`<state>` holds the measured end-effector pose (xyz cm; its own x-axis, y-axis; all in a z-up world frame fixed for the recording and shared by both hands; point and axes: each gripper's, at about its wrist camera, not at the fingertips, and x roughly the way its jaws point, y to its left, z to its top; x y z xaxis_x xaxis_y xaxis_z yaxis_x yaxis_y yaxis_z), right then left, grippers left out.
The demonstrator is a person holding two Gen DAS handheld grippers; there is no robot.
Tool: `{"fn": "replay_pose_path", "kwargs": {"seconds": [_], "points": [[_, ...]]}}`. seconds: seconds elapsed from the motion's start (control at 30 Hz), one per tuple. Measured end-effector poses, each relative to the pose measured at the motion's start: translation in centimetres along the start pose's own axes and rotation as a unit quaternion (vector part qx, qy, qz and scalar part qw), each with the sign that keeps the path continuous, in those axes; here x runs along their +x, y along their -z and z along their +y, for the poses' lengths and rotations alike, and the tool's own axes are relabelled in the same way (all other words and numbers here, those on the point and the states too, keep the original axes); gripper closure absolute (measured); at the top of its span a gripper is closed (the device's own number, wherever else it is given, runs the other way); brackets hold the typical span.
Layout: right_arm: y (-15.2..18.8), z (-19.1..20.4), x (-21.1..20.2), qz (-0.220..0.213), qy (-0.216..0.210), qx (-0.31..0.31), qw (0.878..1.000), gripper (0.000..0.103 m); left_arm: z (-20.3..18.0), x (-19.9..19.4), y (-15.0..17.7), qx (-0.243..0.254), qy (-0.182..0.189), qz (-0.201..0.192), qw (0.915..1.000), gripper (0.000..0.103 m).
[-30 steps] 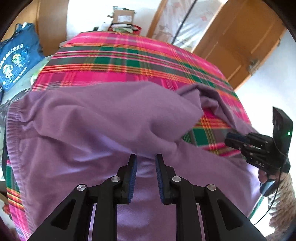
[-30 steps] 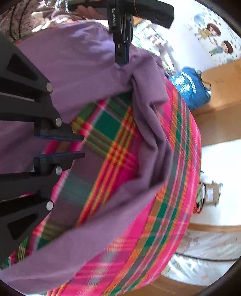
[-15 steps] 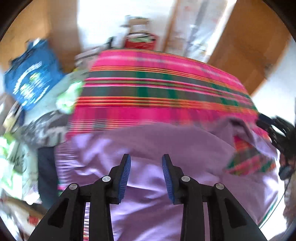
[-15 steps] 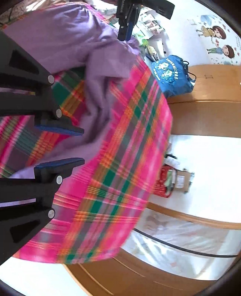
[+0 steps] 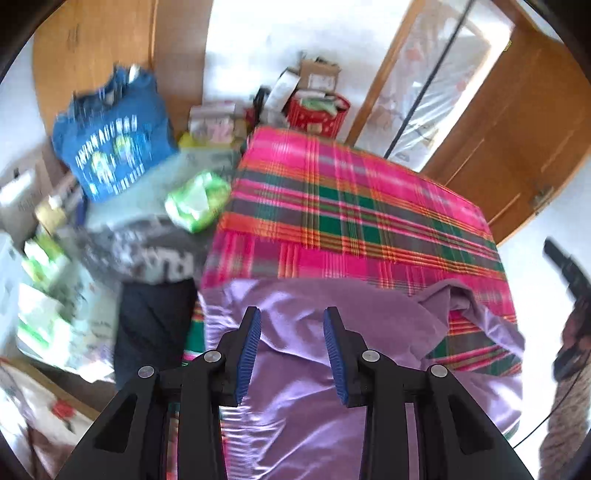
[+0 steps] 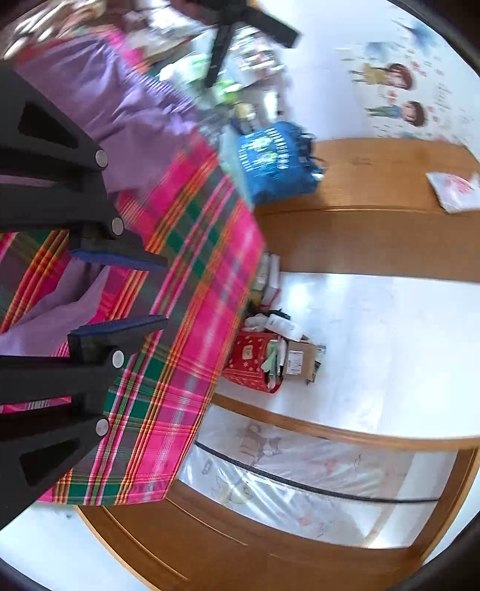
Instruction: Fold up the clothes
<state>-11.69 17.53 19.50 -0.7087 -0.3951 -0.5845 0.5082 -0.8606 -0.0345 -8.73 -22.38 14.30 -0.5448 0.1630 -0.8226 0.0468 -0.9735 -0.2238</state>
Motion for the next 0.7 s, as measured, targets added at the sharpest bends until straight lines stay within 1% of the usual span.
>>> {"fn": "replay_pose_path", "kwargs": {"seconds": [0.07, 0.13, 0.17, 0.2, 0.23, 0.27, 0.3, 0.33, 0.4, 0.47, 0.5, 0.57, 0.67, 0.7], "points": [[-1.3, -0.4, -1.7, -0.013, -0.001, 0.020, 1.000, 0.078, -0.7, -2.1, -0.4, 0.022, -0.004, -0.016, 0.9996, 0.067], [-2.8, -1.0, -3.5, -0.029, -0.002, 0.037, 0.999, 0.078, -1.1, -3.3, -1.0, 0.038, -0.001, -0.024, 0.9990, 0.066], [-3.2, -1.0, -3.7, -0.030, -0.008, 0.034, 0.999, 0.078, -1.2, -3.7, -1.4, 0.051, -0.009, -0.032, 0.9981, 0.062], [-3.6, -0.9, -3.8, -0.030, -0.015, 0.028, 0.999, 0.076, -1.4, -3.8, -1.8, 0.066, -0.027, -0.035, 0.9968, 0.061], [-4.1, -0.8, -4.0, -0.030, -0.021, 0.023, 0.999, 0.067, -1.5, -3.4, -2.2, 0.077, -0.042, -0.030, 0.9957, 0.061], [-4.3, -0.5, -3.3, -0.008, -0.038, 0.014, 0.999, 0.063, -1.5, -2.9, -2.6, 0.082, -0.052, -0.020, 0.9951, 0.061], [-4.3, -0.1, -2.2, 0.019, -0.036, 0.001, 0.999, 0.063, -1.3, -2.0, -3.3, 0.084, -0.067, -0.009, 0.9942, 0.061], [-4.3, 0.3, -1.1, 0.045, -0.031, -0.012, 0.998, 0.063, -1.2, -1.3, -3.9, 0.083, -0.070, -0.003, 0.9941, 0.061], [-4.4, 1.0, 0.5, 0.072, -0.022, -0.028, 0.997, 0.063, -1.1, -0.3, -4.8, 0.089, -0.067, 0.007, 0.9937, 0.061], [-3.6, 1.5, 2.4, 0.094, -0.033, -0.045, 0.994, 0.063, -1.3, 1.3, -5.5, 0.108, -0.074, 0.019, 0.9913, 0.061], [-3.2, 1.7, 3.3, 0.105, -0.039, -0.053, 0.992, 0.063, -1.6, 2.1, -5.9, 0.121, -0.086, 0.023, 0.9886, 0.061], [-2.2, 2.1, 5.2, 0.126, -0.052, -0.070, 0.988, 0.063, -1.9, 3.4, -6.0, 0.128, -0.085, 0.024, 0.9878, 0.061], [-0.9, 2.7, 8.0, 0.158, -0.070, -0.094, 0.980, 0.063, -2.0, 7.6, -5.4, 0.142, -0.076, 0.079, 0.9838, 0.061], [-0.4, 2.8, 9.0, 0.169, -0.076, -0.102, 0.977, 0.063, -2.2, 9.1, -4.8, 0.160, -0.089, 0.091, 0.9788, 0.061]]}}
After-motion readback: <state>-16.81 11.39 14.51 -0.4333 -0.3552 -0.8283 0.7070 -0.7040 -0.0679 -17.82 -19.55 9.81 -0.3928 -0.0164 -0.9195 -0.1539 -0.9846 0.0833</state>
